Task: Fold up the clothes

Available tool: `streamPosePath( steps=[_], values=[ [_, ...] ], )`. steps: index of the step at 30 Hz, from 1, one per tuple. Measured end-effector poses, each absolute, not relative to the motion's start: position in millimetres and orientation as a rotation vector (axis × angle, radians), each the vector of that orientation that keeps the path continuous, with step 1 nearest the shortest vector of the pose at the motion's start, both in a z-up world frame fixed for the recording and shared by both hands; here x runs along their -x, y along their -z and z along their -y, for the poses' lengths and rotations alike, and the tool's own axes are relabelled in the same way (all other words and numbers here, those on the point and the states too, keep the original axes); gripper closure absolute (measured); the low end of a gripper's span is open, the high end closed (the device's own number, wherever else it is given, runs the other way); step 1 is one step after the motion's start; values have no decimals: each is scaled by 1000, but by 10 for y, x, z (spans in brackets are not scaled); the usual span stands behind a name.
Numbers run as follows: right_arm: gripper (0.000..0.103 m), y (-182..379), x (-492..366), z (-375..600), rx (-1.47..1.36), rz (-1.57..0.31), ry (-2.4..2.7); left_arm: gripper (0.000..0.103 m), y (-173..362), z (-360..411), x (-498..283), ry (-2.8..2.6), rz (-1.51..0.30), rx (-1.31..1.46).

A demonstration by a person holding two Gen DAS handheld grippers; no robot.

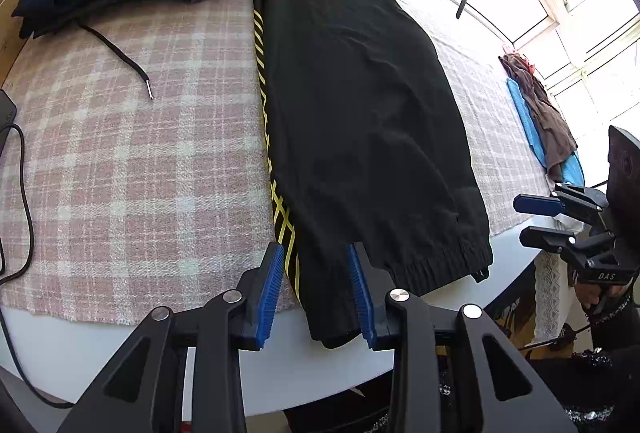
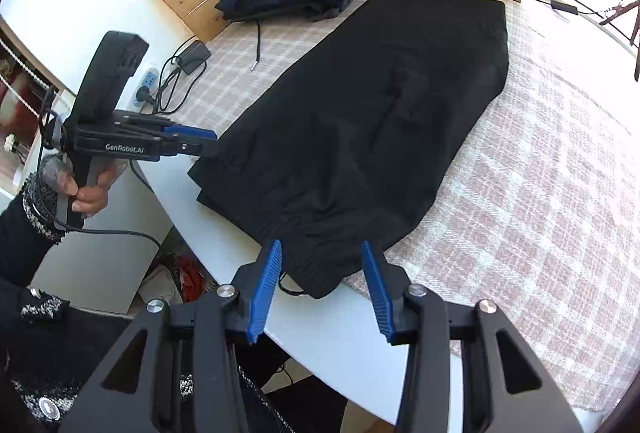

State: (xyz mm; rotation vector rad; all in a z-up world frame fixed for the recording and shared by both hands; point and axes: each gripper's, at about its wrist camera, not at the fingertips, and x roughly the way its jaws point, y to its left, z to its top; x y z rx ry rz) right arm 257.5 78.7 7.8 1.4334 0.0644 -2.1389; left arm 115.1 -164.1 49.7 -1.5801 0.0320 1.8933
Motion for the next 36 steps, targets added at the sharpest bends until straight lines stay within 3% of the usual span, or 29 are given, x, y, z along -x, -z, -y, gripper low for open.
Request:
streamPosePath(
  steps=[5,6,7,9,10,17,20,23,25,26,33,36],
  values=[
    [56,153,-2656,-433,-1451,-328,2166,76,-446,1658,-1193,-1839,-4,1597],
    [57,198,-2641,-445,-1472,-327,2159,90,-464,1644,-1207,-1834,-13,1590],
    [61,242,-2626,-457,-1493,-327,2153,95,-485,1631,-1219,-1827,-20,1584],
    [79,249,-2610,-512,-1513,-327,2150,96,-531,1618,-1228,-1808,-6,1573],
    [81,229,-2606,-549,-1516,-327,2152,96,-567,1625,-1234,-1794,17,1567],
    [81,293,-2602,-486,-1557,-380,2085,96,-415,1713,-1309,-1810,-7,1604],
    [75,246,-2608,-455,-1565,-405,2055,96,-395,1766,-1294,-1807,-4,1618],
    [69,24,-2492,-645,-1562,-251,2060,89,-570,1804,-1156,-1832,-37,1598],
    [59,-181,-2377,-935,-1520,-96,2121,72,-696,1802,-939,-1876,-45,1554],
    [56,-243,-2279,-1055,-1508,-38,2179,68,-746,1793,-809,-1905,-49,1533],
    [54,39,-1301,-1637,-1577,446,2390,60,-593,1334,47,-1937,-50,1540],
    [54,215,-1049,-1764,-1605,558,2393,59,-453,1175,278,-1946,-94,1564]
  ],
)
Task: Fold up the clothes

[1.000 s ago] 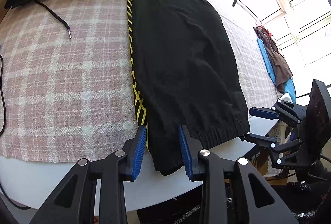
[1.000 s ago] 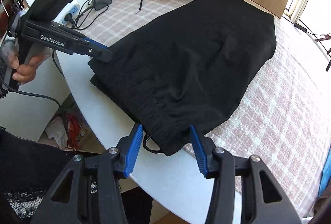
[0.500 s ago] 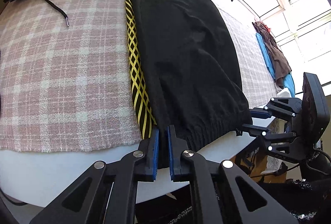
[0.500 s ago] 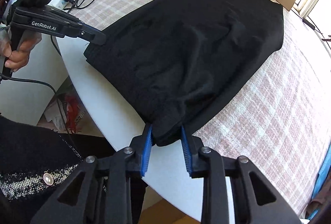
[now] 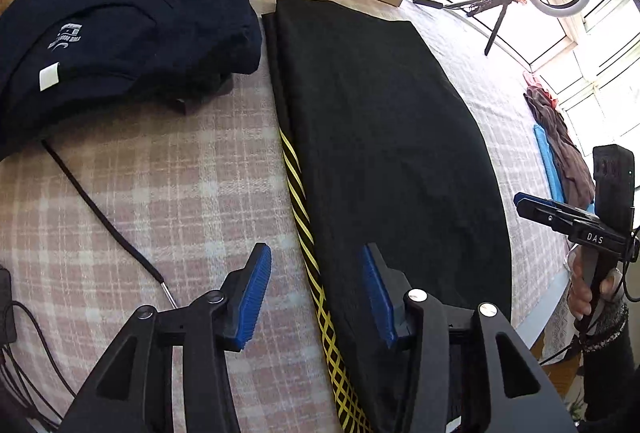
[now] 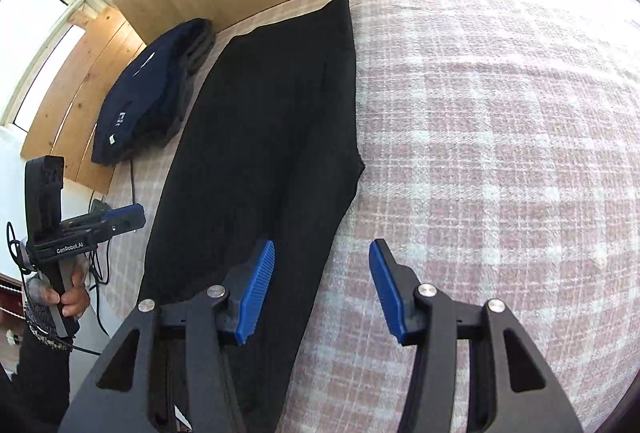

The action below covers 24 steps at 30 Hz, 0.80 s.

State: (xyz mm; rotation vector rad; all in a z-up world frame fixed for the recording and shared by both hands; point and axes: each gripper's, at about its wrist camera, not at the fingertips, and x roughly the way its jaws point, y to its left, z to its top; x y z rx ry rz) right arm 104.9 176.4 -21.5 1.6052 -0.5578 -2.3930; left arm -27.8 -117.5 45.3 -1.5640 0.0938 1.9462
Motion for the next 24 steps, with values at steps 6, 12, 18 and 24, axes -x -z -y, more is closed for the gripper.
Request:
streamPosePath(
  steps=[6,12,18,24],
  values=[
    [54,353,-864,-1805,-1580,646,2363,59,-306,1101,491,-1922,-71,1594],
    [54,436,-754,-1764,-1587,621,2335,59,-317,1034,487,-1961,-150,1570],
    [54,453,-715,-1682,-1585,561,2316,58,-314,972,342,-1927,-159,1559],
    [54,470,-658,-1693,-1577,581,2280,60,-306,875,310,-1875,-137,1550]
  ],
)
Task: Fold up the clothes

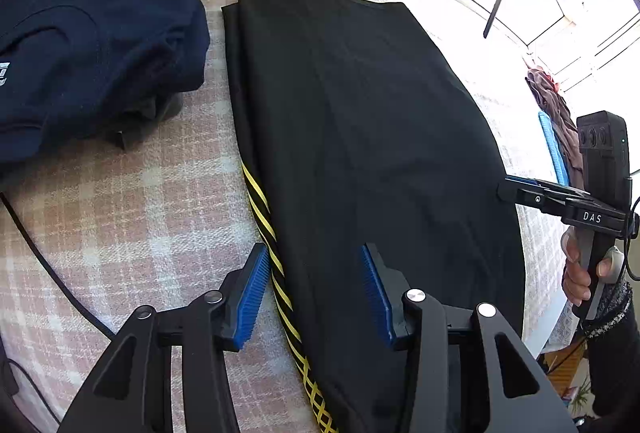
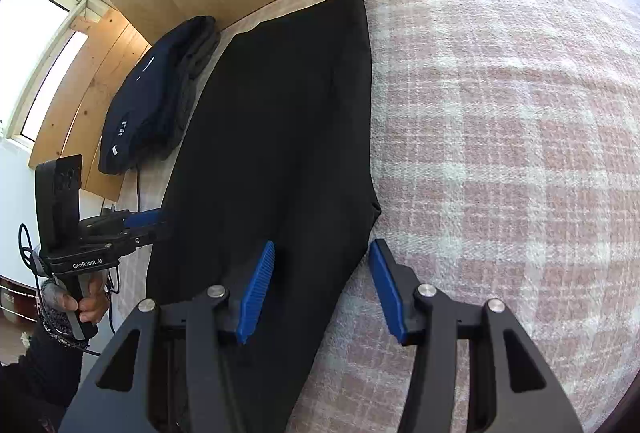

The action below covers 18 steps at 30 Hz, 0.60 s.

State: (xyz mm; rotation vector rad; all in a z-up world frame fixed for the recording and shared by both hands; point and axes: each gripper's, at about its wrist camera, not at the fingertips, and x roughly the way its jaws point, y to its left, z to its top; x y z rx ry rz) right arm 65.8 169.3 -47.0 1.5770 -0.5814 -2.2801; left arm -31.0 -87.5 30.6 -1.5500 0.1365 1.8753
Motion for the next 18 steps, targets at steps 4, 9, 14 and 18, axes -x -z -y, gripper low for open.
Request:
streamPosePath(
  steps=[4,9,14,18],
  values=[
    [54,469,-639,-1651,-1568,554,2258,70,-294,868,328,-1864,-131,1554],
    [75,538,-620,-1642,-1566,586,2198,88,-257,976,359,-1858,-85,1566],
    [95,584,-615,-1690,-1523,686,2172,100,-233,1017,341,-1851,-51,1541],
    [97,331,-732,-1736,-1412,738,2197,101,-471,1151,298,-1837,81,1473]
  ],
)
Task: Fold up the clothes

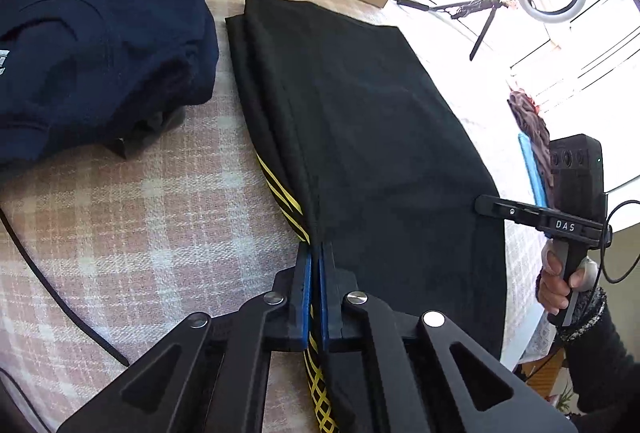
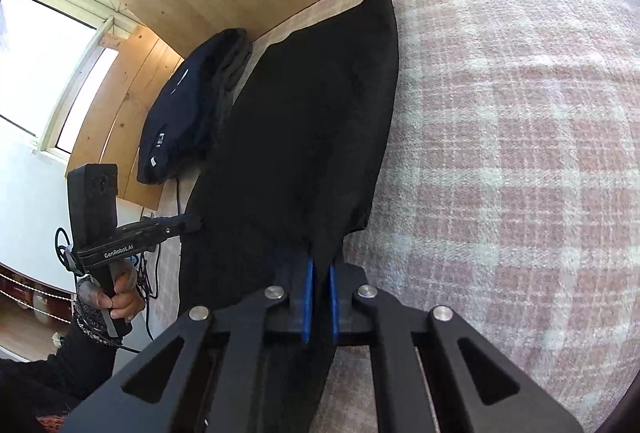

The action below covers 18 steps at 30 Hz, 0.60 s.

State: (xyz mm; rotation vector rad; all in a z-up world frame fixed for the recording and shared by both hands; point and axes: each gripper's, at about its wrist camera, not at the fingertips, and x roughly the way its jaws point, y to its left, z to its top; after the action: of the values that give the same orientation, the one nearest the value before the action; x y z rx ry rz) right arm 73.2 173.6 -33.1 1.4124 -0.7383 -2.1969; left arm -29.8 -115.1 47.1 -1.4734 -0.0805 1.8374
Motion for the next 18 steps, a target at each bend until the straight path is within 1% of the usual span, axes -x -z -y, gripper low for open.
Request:
streamPosePath(
  steps=[2,5,10,12,13,18],
  values=[
    [97,116,-817,-1777,-1335,770,2212,101,-714,1284,272,-1839,176,1419],
    [97,-341,-939,-1846,-1195,800,2239,101,-1178,1468,225,-1869,251,1301],
    [97,-1294,-1100,-1758,-960,694,2306,100,-2038,1781,195,-1956,261,1062],
    [97,-1643,-1138,-1644,-884,619,2323,100,-2402,1762,289,-2007,252,979],
    [97,-1799,-1144,-1586,-852,585,2328,100,-2500,1764,393,-2033,250,945],
    [97,-2346,-1052,-1246,-765,449,2334,100,-2938,2032,371,-2153,264,830]
  ],
)
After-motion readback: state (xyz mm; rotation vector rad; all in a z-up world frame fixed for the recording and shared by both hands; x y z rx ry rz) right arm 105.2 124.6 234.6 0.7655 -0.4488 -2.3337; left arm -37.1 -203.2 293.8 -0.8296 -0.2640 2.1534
